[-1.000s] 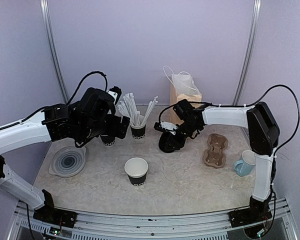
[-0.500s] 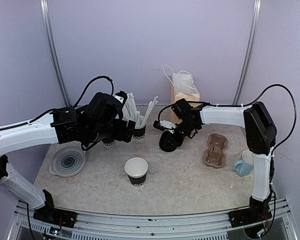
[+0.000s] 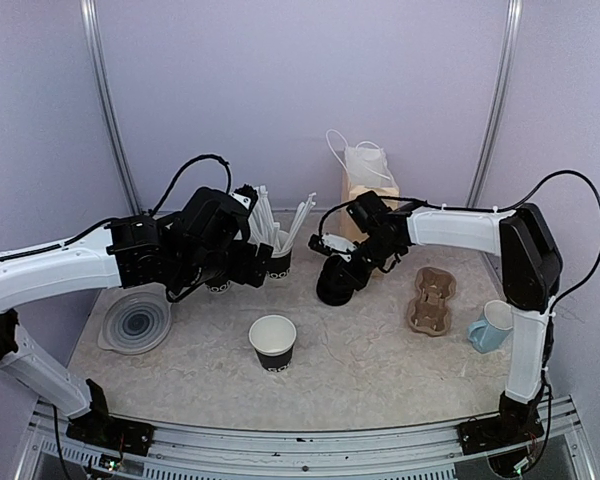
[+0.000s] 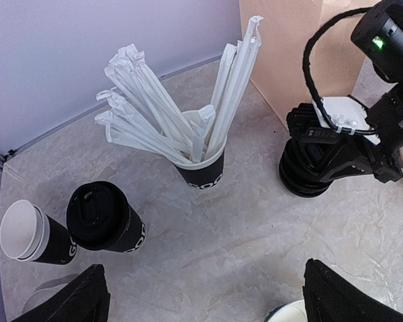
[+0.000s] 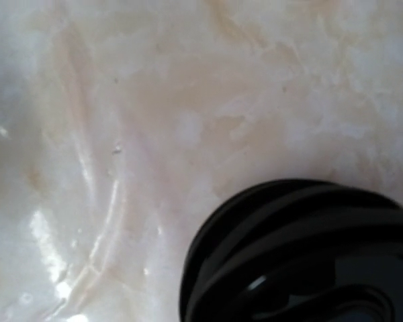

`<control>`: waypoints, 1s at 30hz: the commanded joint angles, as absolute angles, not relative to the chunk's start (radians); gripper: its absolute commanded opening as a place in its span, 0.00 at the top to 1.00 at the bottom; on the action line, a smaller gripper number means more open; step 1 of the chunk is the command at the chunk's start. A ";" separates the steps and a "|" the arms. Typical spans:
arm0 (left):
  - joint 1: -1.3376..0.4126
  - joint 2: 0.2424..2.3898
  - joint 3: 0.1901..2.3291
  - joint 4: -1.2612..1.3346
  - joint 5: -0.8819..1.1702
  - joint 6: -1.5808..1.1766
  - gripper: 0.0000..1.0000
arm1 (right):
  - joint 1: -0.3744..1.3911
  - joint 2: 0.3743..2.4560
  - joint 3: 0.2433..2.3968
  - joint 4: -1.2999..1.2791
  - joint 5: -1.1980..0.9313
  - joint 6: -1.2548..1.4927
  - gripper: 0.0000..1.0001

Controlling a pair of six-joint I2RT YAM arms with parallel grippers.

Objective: Pack the takeout coffee

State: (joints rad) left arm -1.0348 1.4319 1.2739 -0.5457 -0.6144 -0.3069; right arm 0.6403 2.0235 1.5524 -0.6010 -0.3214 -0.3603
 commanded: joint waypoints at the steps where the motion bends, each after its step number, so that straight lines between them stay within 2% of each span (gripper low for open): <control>1: -1.036 1.448 1.266 -0.519 -0.604 -0.289 0.03 | 0.651 1.950 1.533 -0.610 -0.348 -0.350 0.99; 7: -1.030 1.455 1.251 -0.473 -0.574 -0.265 0.04 | 0.652 1.904 1.518 -0.608 -0.389 -0.352 1.00; 12: -1.021 1.428 1.171 -0.291 -0.483 -0.166 0.05 | 0.647 1.849 1.483 -0.590 -0.482 -0.372 1.00; 14: -1.020 1.388 1.087 -0.139 -0.416 -0.095 0.06 | 0.635 1.829 1.484 -0.602 -0.585 -0.369 1.00; 18: -1.019 1.296 0.895 0.213 -0.237 0.078 0.08 | 0.586 1.761 1.518 -0.669 -0.948 -0.407 1.00; 22: -1.019 1.246 0.742 0.510 -0.129 0.175 0.08 | 0.572 1.651 1.477 -0.582 -1.186 -0.348 1.00; 30: -1.047 1.350 0.747 0.788 -0.039 0.248 0.08 | 0.572 1.605 1.442 -0.433 -1.477 -0.133 1.00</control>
